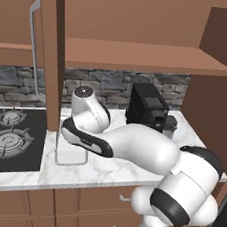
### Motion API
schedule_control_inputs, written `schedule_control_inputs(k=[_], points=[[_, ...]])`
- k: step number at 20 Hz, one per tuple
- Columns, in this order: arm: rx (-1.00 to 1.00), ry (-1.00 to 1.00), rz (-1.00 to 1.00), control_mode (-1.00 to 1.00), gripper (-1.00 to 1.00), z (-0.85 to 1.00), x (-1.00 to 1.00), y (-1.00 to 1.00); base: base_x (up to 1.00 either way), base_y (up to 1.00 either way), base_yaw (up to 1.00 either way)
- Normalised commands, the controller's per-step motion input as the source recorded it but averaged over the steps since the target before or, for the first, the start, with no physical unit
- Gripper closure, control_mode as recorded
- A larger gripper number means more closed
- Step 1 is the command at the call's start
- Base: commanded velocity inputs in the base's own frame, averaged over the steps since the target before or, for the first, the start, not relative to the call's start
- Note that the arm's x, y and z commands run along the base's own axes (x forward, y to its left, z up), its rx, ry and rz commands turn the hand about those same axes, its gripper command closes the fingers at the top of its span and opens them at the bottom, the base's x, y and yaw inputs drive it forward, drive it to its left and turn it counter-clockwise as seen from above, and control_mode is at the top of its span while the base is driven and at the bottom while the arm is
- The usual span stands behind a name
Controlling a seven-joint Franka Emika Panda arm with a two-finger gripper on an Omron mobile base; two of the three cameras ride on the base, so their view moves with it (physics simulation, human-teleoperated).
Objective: Retrieve the tupperware from the cabinet, then place the raw meat into the tupperware to avoid contamination.
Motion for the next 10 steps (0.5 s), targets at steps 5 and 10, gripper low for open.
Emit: schedule_control_inputs(k=[5, 10], points=[[0.00, 0.06, 0.00, -1.00, 1.00, -0.24, 0.00, 0.01, 0.00, 0.00, 0.00], [0.01, 0.07, 0.00, -1.00, 1.00, -0.25, 0.00, 0.00, 0.00, 0.00, 0.00]])
